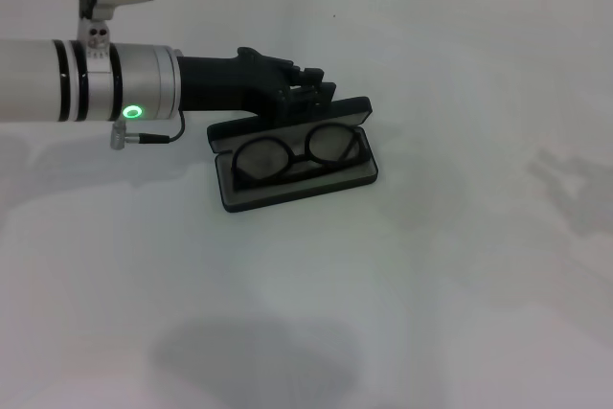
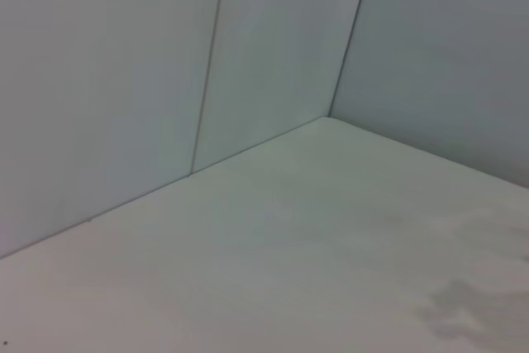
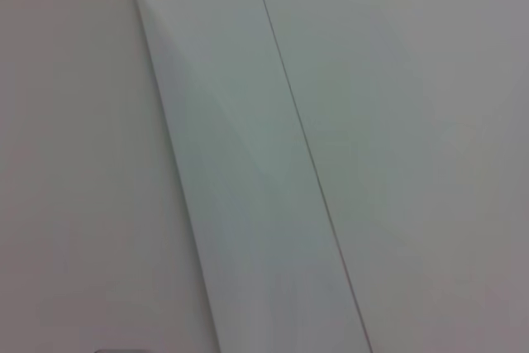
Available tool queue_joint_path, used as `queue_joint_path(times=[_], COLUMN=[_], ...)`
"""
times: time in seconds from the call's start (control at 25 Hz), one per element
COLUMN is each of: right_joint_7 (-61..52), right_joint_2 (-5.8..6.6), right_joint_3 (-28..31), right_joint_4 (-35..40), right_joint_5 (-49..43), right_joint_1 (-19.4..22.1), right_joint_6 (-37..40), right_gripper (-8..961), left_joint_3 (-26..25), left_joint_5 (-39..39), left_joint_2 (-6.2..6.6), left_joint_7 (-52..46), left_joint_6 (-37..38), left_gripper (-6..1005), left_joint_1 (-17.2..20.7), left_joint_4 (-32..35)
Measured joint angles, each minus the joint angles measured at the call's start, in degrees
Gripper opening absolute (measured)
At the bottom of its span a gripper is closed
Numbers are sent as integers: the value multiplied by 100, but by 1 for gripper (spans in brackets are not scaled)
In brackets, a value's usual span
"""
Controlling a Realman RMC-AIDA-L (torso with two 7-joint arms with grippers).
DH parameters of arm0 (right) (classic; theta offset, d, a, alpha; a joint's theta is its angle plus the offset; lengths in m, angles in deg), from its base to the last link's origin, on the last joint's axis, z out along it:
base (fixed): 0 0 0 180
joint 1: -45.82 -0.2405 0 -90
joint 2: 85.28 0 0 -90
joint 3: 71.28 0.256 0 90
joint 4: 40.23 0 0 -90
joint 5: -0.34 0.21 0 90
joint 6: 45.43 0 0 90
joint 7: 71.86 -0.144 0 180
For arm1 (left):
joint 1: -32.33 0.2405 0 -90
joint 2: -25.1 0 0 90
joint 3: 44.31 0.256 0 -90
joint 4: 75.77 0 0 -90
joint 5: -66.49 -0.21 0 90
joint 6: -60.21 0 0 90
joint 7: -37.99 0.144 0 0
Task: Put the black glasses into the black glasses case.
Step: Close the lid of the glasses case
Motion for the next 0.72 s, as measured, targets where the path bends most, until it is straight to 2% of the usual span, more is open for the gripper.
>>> queue_joint_path(times=[0.72], right_joint_7=[76], right_joint_2=[-10], right_joint_3=[10], right_joint_4=[-113], right_joint_5=[-67], right_joint_1=[-103], right_joint_6=[-235], right_gripper=[256], left_joint_3=[19], left_joint_5=[-194], left_joint_2=[50], left_joint_7=[-135], left_joint_6=[-52], left_gripper=[262], left_joint_1=[40], left_joint_4=[-60])
